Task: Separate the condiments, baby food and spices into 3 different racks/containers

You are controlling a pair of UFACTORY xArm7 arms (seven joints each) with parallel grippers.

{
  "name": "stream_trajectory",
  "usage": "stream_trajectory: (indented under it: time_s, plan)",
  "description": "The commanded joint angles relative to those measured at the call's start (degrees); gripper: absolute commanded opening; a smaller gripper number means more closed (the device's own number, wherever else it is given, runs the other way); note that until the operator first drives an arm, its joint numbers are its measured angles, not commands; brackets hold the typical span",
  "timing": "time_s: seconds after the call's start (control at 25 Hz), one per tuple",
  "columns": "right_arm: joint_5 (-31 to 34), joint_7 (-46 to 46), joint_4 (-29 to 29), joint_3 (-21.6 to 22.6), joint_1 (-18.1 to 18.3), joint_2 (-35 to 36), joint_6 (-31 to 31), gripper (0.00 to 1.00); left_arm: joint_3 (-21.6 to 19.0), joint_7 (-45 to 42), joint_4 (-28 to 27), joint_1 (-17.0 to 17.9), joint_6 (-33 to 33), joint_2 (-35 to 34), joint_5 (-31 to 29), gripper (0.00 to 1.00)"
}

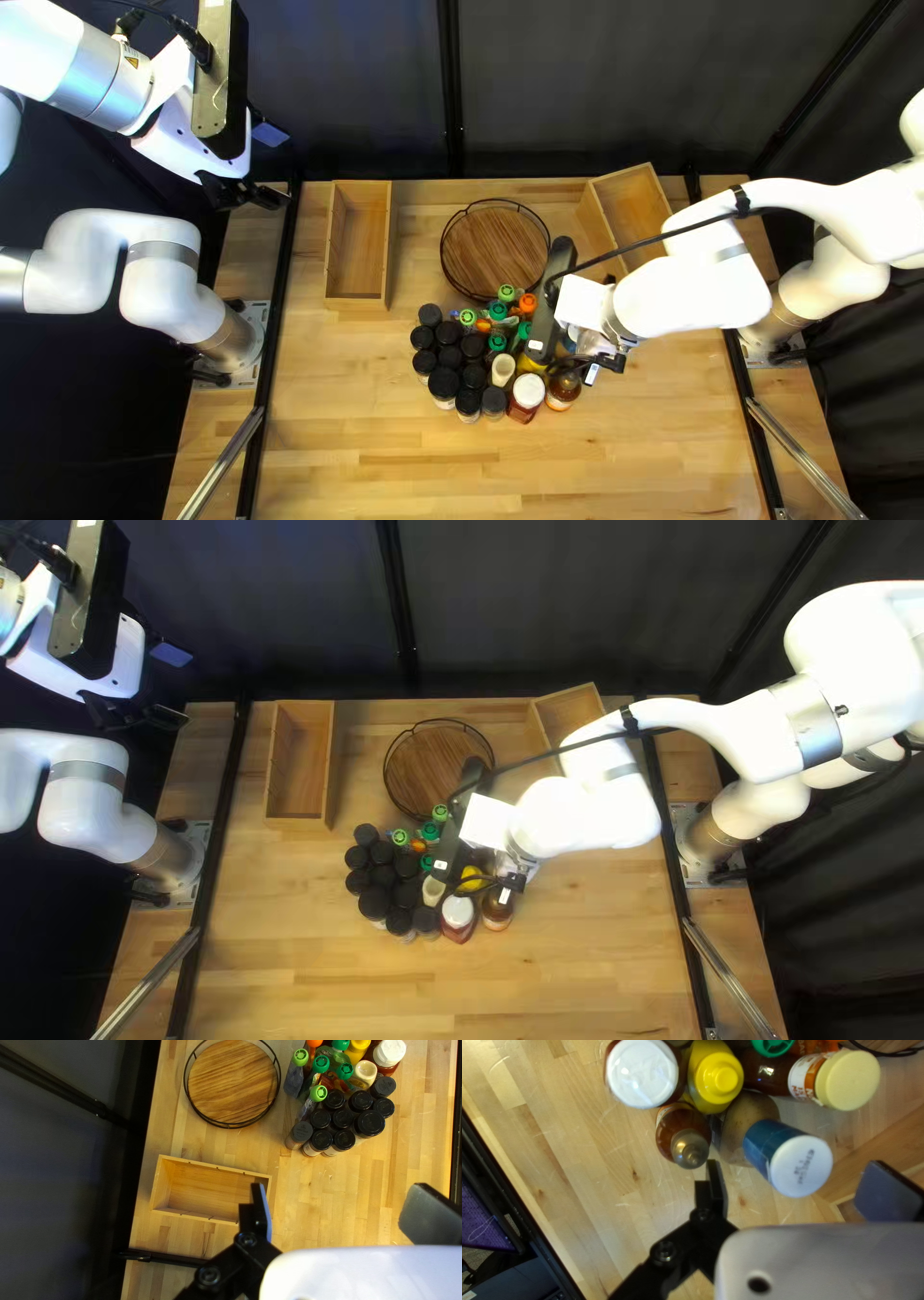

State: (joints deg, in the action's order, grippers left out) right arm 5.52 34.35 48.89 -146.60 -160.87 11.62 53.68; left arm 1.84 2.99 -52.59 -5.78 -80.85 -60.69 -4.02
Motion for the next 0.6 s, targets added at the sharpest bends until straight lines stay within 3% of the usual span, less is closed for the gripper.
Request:
stream_trajectory:
  time_s: [0.04, 0.08, 0.4, 0.6]
  plan:
    - [-0.17, -0.39, -0.54, -0.28, 0.15, -0.37, -1.16, 0.88, 0.0, 0.0, 0.0, 0.0, 0.0, 0.0, 0.0, 1.0]
    - [-0.17, -0.43, -0.54, -0.29, 0.15, -0.4, -1.2, 0.01, 0.0, 0.0, 0.0, 0.0, 0.0, 0.0, 0.0, 1.0]
    - [-0.04, 0.0, -0.1, 0.0, -0.06, 0.42, -0.08, 0.0, 0.0, 0.0, 0.0, 0.0, 0.0, 0.0, 0.0, 1.0]
    - [-1.91, -2.23, 1.34, -1.14, -0.79, 4.14, 4.72, 0.0, 0.0, 0.0, 0.0, 0.0, 0.0, 0.0, 0.0, 1.0]
